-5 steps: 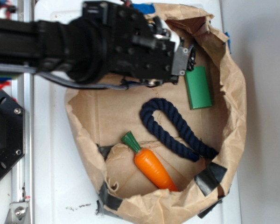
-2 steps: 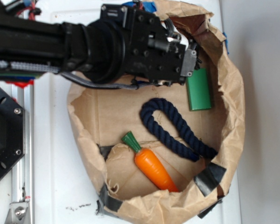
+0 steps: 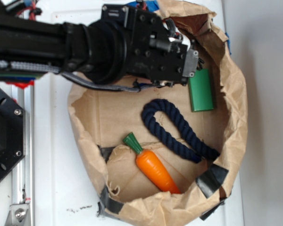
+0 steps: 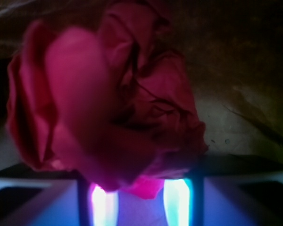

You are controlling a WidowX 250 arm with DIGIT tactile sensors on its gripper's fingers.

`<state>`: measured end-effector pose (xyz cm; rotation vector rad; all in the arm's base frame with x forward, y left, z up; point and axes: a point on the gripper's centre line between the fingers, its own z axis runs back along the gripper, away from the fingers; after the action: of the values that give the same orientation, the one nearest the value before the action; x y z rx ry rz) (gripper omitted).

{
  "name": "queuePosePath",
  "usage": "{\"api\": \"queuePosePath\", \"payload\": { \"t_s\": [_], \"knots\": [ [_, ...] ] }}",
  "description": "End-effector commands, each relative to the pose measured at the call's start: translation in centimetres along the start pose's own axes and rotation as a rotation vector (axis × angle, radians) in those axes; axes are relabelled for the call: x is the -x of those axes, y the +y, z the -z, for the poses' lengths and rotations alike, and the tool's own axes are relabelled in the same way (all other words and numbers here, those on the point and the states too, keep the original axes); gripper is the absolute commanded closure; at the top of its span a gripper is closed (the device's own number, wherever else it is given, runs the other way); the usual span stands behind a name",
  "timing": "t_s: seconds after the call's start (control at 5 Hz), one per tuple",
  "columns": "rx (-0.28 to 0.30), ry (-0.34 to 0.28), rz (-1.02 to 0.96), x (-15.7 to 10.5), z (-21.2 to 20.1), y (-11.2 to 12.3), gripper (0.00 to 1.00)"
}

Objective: Grab the red paper.

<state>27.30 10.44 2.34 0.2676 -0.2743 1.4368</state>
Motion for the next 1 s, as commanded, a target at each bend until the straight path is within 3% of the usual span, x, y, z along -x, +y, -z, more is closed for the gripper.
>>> {"api": "queuePosePath", "payload": {
  "t_s": [0.0,0.4,0.6,0.8],
  "knots": [
    [0.028,-0.006,-0.015,-0.4,-1.0,0.0,1.00],
    [0.046,0.018,-0.015,-0.5,-1.9,0.1,1.00],
    [0.071,0.038,-0.004,-0.2,-3.3,0.2,0.00],
    [0.091,0.051,-0.010,-0.4,-4.1,0.4,0.00]
  ]
}}
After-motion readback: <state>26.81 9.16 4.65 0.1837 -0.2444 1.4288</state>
